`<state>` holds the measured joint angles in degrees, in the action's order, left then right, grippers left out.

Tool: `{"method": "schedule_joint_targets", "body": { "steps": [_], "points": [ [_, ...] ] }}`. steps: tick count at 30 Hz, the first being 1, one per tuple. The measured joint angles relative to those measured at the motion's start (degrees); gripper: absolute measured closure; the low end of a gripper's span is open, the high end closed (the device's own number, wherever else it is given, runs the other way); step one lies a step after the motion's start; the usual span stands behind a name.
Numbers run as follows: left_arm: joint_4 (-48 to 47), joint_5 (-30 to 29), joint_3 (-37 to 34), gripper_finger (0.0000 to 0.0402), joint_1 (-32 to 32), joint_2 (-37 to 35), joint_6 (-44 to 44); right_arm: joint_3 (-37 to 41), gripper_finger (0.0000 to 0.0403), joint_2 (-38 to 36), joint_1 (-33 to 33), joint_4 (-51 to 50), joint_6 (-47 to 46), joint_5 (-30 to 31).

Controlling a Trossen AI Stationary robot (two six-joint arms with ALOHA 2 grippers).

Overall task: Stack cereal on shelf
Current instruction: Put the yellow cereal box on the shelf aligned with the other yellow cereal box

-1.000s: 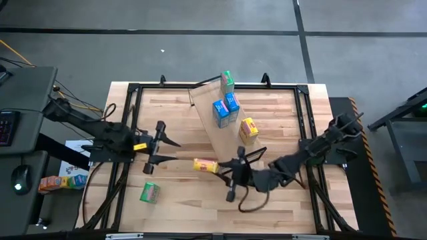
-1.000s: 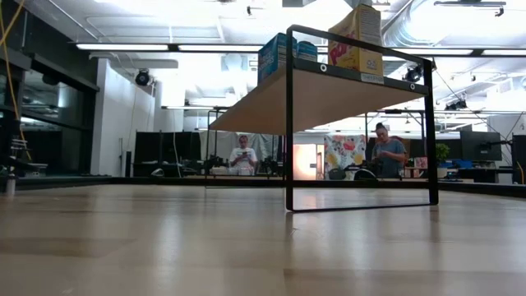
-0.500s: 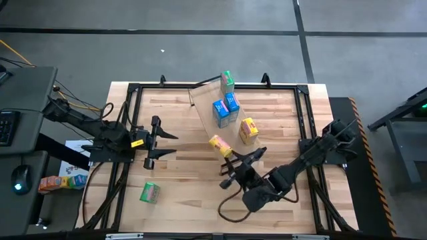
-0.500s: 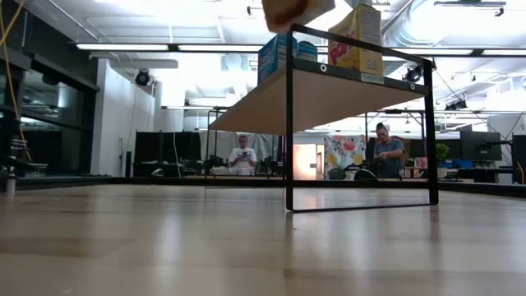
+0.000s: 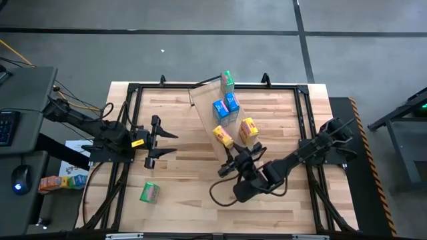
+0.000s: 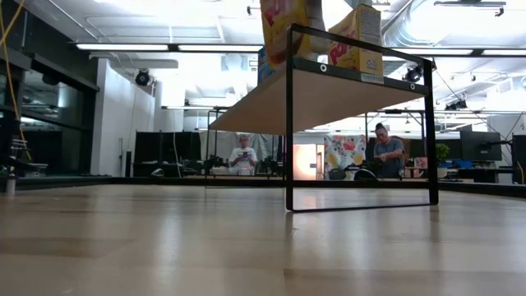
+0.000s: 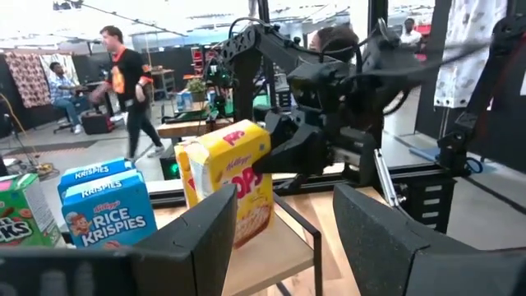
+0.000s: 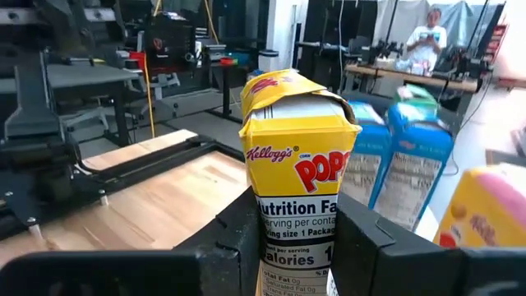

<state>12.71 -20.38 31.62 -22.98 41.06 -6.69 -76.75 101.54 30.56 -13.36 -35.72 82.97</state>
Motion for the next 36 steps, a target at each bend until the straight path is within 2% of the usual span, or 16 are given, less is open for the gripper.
{"method": "schedule_joint_targets", "body": {
  "steps": [4, 7, 11, 31, 36],
  "points": [
    [-0.4, 0.4, 0.0, 0.0209, 0.0, 0.0, 0.4, 0.0, 0.03, 0.0, -1.0, -11.0, -12.3, -1.8],
    [-0.5, 0.4, 0.0, 0.0209, 0.0, 0.0, 0.5, 0.0, 0.03, 0.0, -1.7, -14.4, -16.1, -2.7],
    [-0.5, 0.4, 0.0, 0.0209, 0.0, 0.0, 0.5, 0.0, 0.03, 0.0, -2.2, -15.9, -17.1, -5.6],
    [-1.0, 0.4, 0.0, 0.0209, 0.0, 0.0, 0.7, -0.1, 0.0299, -0.2, -2.4, -19.2, -21.0, -10.2],
    [-1.0, 0.4, 0.0, 0.0209, 0.0, 0.0, 0.9, -0.1, 0.0276, -1.1, -2.0, -20.5, -21.6, -12.4]
  ]
}}
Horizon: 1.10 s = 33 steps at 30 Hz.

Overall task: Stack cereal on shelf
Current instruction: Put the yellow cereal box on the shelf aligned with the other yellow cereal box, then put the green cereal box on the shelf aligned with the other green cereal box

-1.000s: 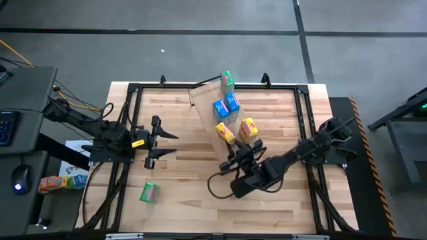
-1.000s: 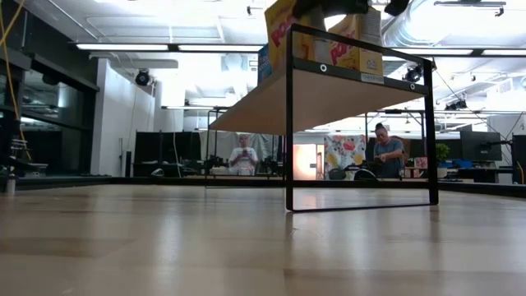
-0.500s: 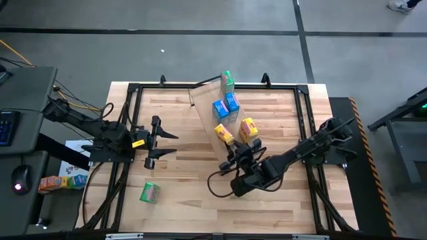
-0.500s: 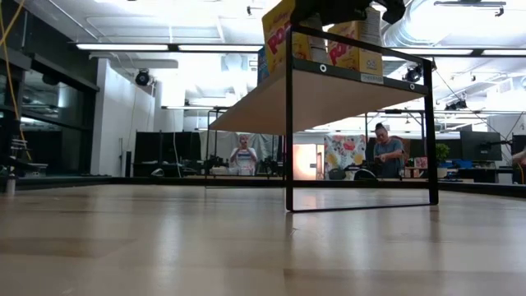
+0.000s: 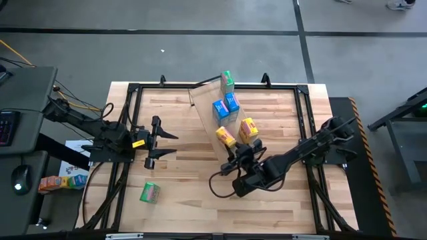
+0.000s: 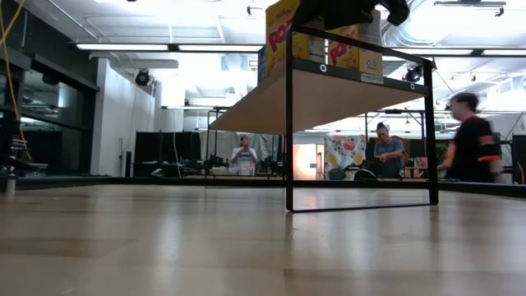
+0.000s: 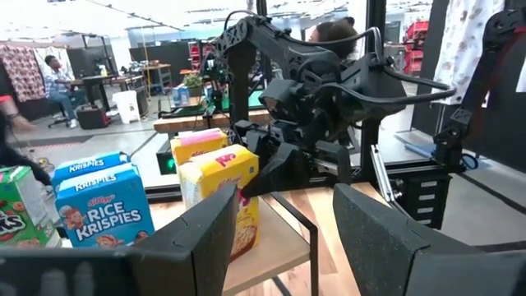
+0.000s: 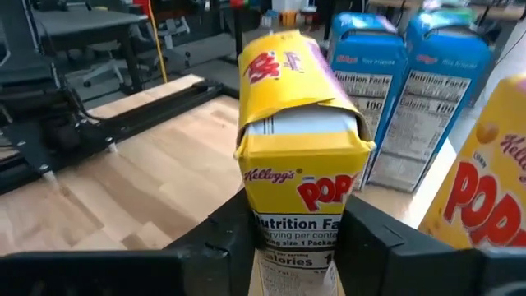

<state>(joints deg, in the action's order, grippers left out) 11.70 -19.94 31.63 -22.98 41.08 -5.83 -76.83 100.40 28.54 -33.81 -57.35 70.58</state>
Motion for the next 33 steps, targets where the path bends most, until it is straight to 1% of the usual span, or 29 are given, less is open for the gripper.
{"method": "schedule_joint_targets", "body": {
  "steps": [8, 12, 15, 18, 21, 24, 27, 33],
  "points": [
    [-0.4, 0.0, 0.0, 0.0209, 0.0, 0.1, 0.8, 0.1, 0.0212, -2.9, 0.9, -2.5, -0.4, -4.4],
    [-0.5, 0.0, 0.0, 0.0209, 0.0, 0.1, 0.8, 0.1, 0.0195, -5.1, 1.1, -3.4, 0.9, -8.4],
    [-0.7, 0.0, 0.0, 0.0209, 0.0, 0.1, 0.8, 0.1, 0.0192, -6.9, 1.1, -3.8, 2.4, -11.7],
    [-1.3, 0.0, 0.0, 0.0209, 0.0, 0.1, 0.8, 0.1, 0.0194, -9.5, 1.1, -3.7, 4.6, -17.2],
    [-1.3, 0.0, 0.0, 0.0209, 0.0, 0.1, 0.7, 0.1, 0.0201, -12.5, 1.1, -3.8, 6.7, -22.2],
    [-1.3, -0.1, 0.0, 0.0209, 0.0, 0.1, 0.7, 0.1, 0.0212, -15.9, 1.1, -4.6, 8.6, -25.4],
    [-1.4, -0.1, 0.0, 0.0209, 0.0, 0.1, 0.7, 0.1, 0.0225, -18.6, 1.1, -4.6, 11.1, -25.1],
    [-2.6, -0.1, 0.0, 0.0209, 0.0, 0.1, -0.9, 0.1, 0.0255, -19.8, 0.9, -5.0, 17.8, -17.6]
  ]
}}
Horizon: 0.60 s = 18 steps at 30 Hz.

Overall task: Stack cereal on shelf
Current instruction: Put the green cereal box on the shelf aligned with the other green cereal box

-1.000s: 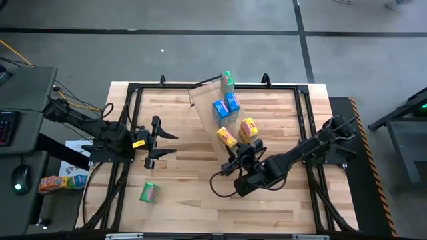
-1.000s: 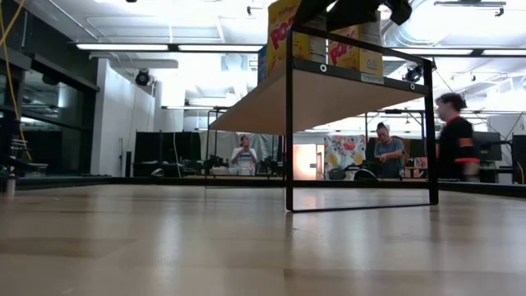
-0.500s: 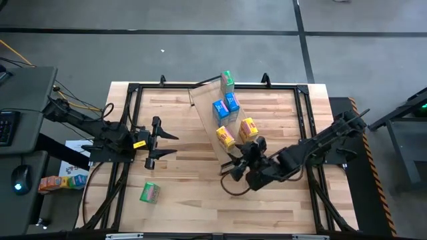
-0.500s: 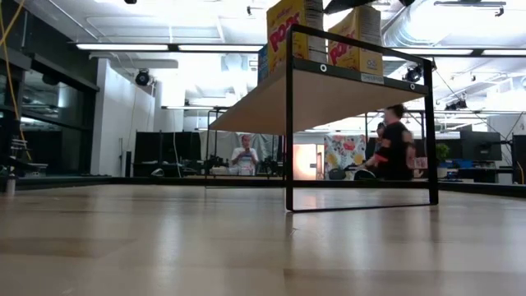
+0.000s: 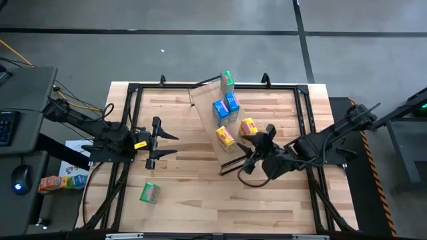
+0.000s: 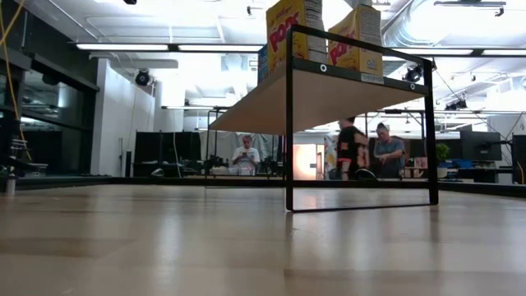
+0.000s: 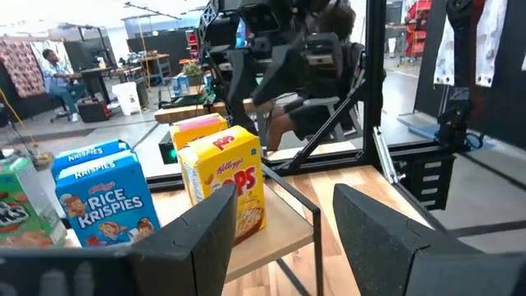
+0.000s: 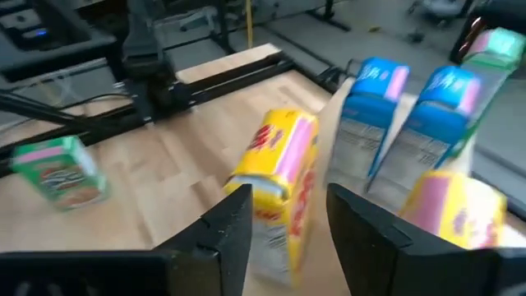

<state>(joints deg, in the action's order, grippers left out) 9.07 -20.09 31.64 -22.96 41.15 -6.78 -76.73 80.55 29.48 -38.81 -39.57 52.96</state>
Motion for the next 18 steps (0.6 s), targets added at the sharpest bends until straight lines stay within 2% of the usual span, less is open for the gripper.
{"method": "schedule_joint_targets", "body": {
  "steps": [7, 13, 15, 18],
  "points": [
    [3.0, -1.2, 0.1, 0.0209, 1.6, -0.4, -7.2, 0.0, 0.0296, -4.0, -4.2, 0.0, 5.5, 0.2],
    [-3.6, -2.8, 4.1, 0.0214, 7.9, -1.1, -10.1, 0.0, 0.0386, -9.4, -8.7, 0.0, 11.4, -0.1],
    [-6.7, 0.0, 4.2, 0.022, 11.7, -1.1, -8.9, 0.0, 0.0395, -10.3, -9.8, 0.0, 13.0, 0.1],
    [-12.2, 11.3, 4.2, 0.0233, 17.9, -1.8, -6.6, 0.0, 0.0387, -11.1, -11.0, 0.0, 16.1, 0.4]
  ]
}}
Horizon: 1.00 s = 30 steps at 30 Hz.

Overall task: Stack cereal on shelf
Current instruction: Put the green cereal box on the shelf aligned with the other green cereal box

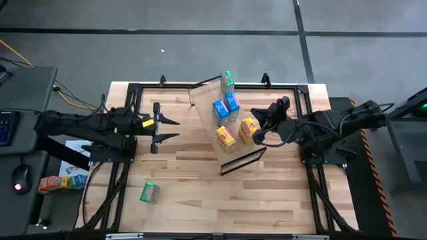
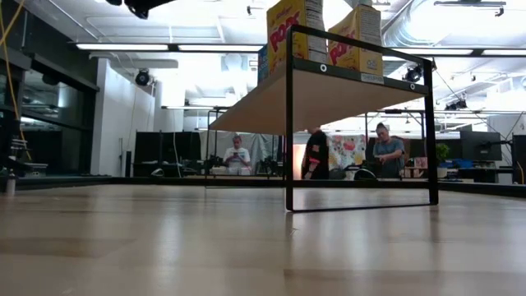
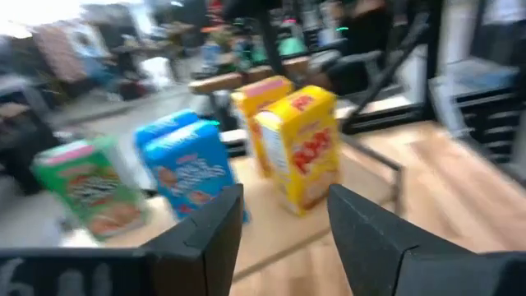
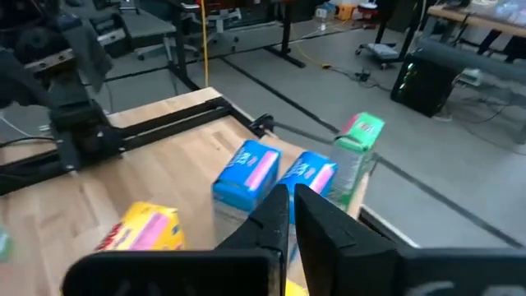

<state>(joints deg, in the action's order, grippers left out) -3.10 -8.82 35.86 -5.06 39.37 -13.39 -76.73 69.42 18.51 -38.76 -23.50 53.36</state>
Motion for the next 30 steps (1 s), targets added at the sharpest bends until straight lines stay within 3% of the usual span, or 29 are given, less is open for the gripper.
{"method": "schedule_joint_targets", "body": {
  "steps": [3, 8, 17, 25, 30],
  "points": [
    [-1.9, 10.0, 0.1, 0.0244, 5.9, -1.3, 2.9, 0.0, 0.0398, -1.5, -1.4, 0.0, 1.2, 0.0],
    [-12.6, 11.5, 5.1, 0.0242, 11.6, -3.6, 5.3, 0.0, 0.0388, -4.8, -2.9, 0.0, 3.7, 1.3],
    [-18.4, 21.9, 7.7, 0.0164, 7.4, -0.4, 16.9, 0.0, 0.0351, -8.0, -3.2, -0.9, 3.4, 2.7],
    [-24.6, 20.0, 11.3, 0.0136, -6.0, 6.7, 34.7, 0.0, 0.029, -7.9, -3.2, -5.2, 1.1, 5.1],
    [-39.6, 6.8, 18.0, 0.0135, -16.1, 9.8, 51.7, 0.0, 0.0267, -7.9, -3.2, -6.1, 1.0, 6.0]
  ]
}}
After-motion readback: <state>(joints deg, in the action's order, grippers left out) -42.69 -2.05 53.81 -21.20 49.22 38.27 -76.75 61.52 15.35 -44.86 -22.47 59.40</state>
